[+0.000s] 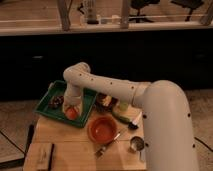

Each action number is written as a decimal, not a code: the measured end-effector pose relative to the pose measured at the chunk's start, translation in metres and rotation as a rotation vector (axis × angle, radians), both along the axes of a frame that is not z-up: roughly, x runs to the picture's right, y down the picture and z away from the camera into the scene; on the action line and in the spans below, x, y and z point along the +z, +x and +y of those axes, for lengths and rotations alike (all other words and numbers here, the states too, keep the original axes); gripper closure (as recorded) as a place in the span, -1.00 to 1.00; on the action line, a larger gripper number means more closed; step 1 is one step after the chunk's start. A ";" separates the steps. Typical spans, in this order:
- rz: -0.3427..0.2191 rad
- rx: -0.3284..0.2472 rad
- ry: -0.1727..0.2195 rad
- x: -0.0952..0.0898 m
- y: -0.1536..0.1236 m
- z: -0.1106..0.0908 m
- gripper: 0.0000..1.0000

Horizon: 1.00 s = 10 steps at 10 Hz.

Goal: Place apple in table surface

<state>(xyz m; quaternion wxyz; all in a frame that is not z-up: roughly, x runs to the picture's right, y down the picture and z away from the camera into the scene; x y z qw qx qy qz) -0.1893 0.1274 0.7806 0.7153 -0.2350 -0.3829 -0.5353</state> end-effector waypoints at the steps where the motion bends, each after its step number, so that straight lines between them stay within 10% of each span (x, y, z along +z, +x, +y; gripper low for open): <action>1: -0.022 -0.009 -0.009 -0.006 -0.004 0.004 1.00; 10: -0.131 -0.221 -0.162 -0.040 0.003 0.051 1.00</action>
